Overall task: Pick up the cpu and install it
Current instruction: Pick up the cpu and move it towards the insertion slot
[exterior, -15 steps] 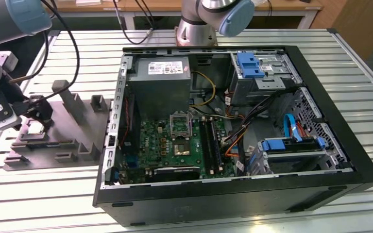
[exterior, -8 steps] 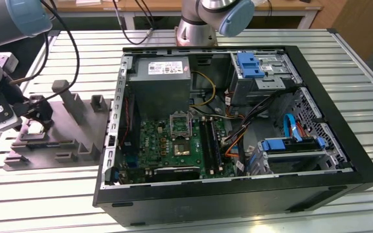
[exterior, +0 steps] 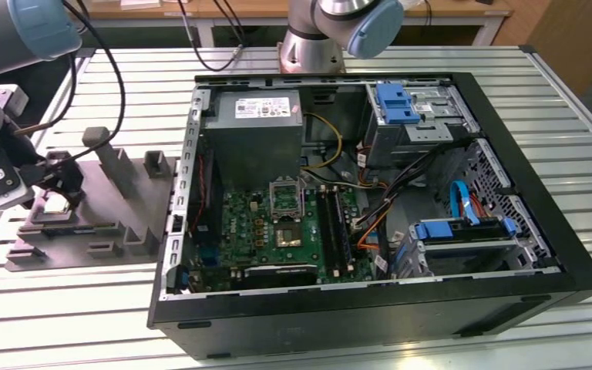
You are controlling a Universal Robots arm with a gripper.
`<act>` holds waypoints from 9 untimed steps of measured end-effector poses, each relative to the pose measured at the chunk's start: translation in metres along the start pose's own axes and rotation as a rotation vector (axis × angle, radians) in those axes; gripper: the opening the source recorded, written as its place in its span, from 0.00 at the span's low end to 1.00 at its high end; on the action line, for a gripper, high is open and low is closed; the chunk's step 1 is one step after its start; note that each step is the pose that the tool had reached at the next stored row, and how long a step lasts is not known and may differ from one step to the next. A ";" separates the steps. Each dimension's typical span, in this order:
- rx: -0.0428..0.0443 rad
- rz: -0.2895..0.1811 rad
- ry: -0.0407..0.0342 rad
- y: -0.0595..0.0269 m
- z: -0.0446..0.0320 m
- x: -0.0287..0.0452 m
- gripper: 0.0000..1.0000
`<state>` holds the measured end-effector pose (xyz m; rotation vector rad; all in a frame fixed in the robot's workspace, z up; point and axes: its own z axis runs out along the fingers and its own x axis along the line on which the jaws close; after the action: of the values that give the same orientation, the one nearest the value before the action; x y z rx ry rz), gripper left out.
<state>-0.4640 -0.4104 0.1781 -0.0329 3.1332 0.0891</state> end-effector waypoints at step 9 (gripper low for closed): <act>0.0000 0.000 -0.0007 -0.0016 -0.0001 0.0017 0.77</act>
<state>-0.4656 -0.4120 0.1781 -0.0329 3.1324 0.0890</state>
